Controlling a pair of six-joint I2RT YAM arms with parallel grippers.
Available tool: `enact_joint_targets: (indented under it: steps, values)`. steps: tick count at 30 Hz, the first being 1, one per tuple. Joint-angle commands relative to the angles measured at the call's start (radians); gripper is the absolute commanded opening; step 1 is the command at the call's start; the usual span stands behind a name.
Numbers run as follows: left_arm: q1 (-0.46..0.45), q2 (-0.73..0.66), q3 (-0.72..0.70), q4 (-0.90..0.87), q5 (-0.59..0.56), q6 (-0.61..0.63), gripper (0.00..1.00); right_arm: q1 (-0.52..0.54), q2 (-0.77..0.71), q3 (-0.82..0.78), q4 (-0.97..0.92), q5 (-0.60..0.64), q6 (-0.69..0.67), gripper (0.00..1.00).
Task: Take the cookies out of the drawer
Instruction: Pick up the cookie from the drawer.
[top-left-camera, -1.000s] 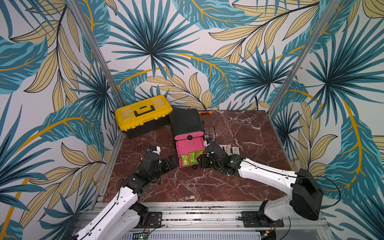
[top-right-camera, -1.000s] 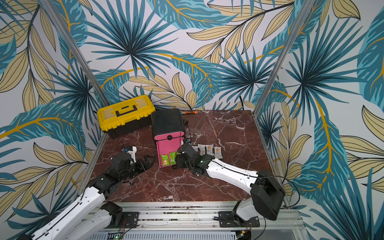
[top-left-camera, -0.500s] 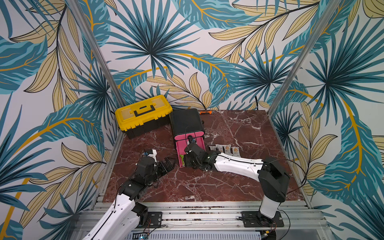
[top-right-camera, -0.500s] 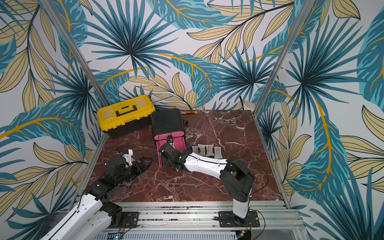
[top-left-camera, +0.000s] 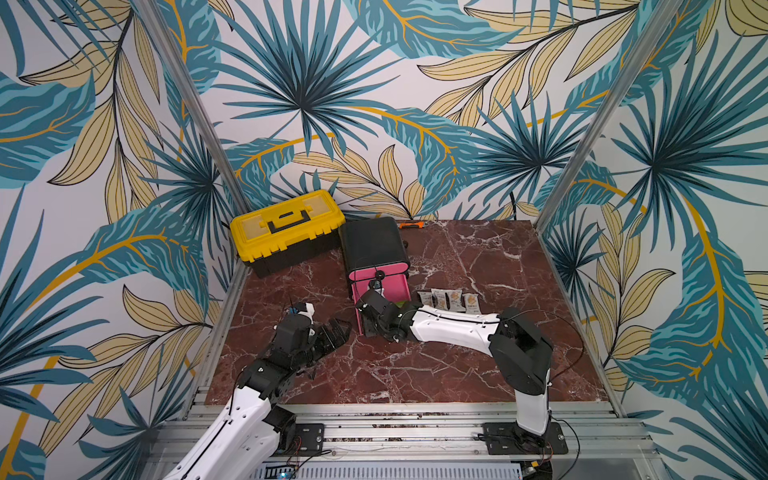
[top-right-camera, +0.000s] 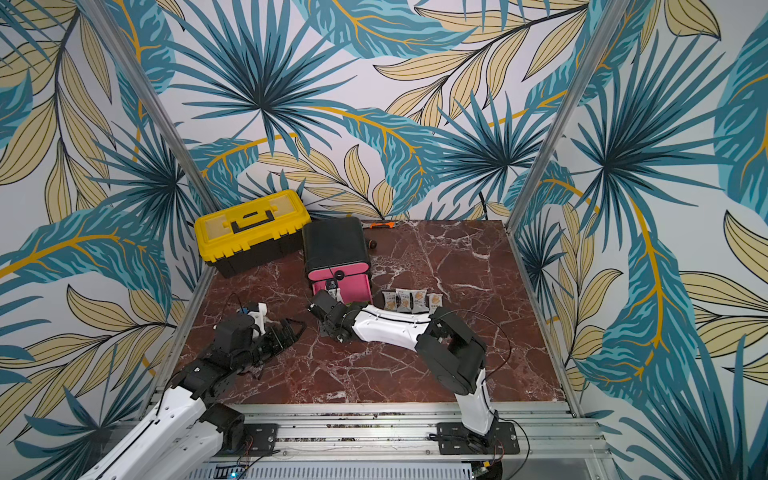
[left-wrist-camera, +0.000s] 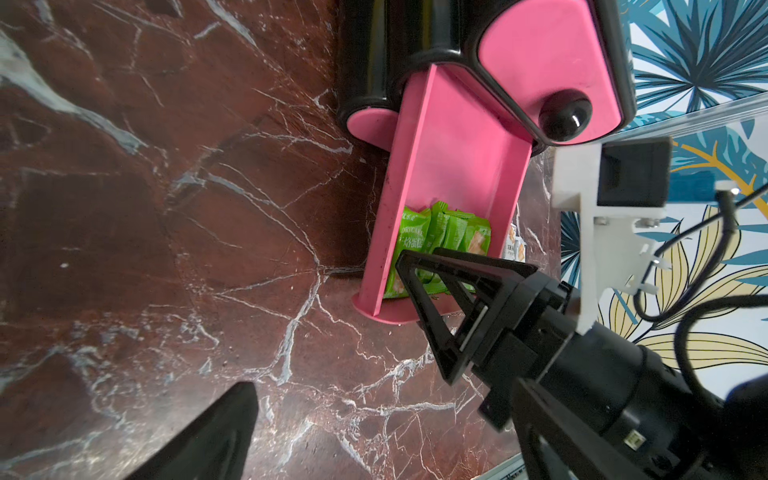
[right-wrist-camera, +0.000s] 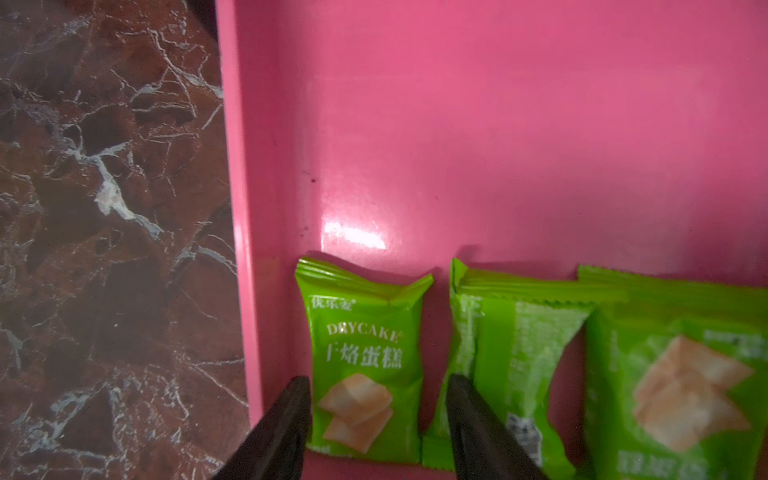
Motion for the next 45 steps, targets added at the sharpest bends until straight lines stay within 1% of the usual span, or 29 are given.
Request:
enact_joint_targets:
  steps: [1,3,6,12,16,21,28,34,38,42,45]
  values:
    - [0.007,-0.010,0.043,-0.026,0.013,0.021,1.00,-0.003,0.035,-0.003,-0.060,0.081,0.008,0.54]
    - [0.007,-0.009,0.049,-0.031,0.012,0.026,1.00,-0.003,0.022,-0.015,-0.064,0.105,0.012,0.52]
    - [0.007,-0.008,0.055,-0.035,0.011,0.028,1.00,-0.004,-0.011,-0.034,-0.064,0.121,0.003,0.53]
    - [0.007,-0.010,0.075,-0.054,-0.002,0.041,1.00,-0.003,-0.071,-0.063,0.007,0.025,-0.050,0.62]
    - [0.007,-0.024,0.075,-0.058,-0.026,0.045,1.00,-0.002,-0.049,-0.027,0.007,-0.029,-0.049,0.64]
    - [0.007,-0.055,0.069,-0.060,-0.047,0.045,1.00,-0.002,0.004,0.012,-0.014,-0.003,-0.043,0.64]
    - [0.007,-0.061,0.074,-0.087,-0.037,0.050,1.00,-0.001,0.080,0.056,-0.023,0.016,-0.037,0.63]
    - [0.007,-0.076,0.088,-0.119,-0.039,0.053,1.00,-0.001,0.112,0.065,-0.035,0.070,0.002,0.56]
    - [0.007,-0.093,0.107,-0.152,-0.034,0.054,1.00,-0.001,0.109,0.049,-0.012,0.084,-0.002,0.49]
    - [0.007,-0.094,0.129,-0.186,-0.034,0.069,1.00,-0.001,0.060,0.008,0.043,0.070,-0.004,0.42]
    - [0.007,-0.076,0.157,-0.201,-0.032,0.077,1.00,-0.001,0.007,-0.014,0.059,0.052,-0.011,0.38]
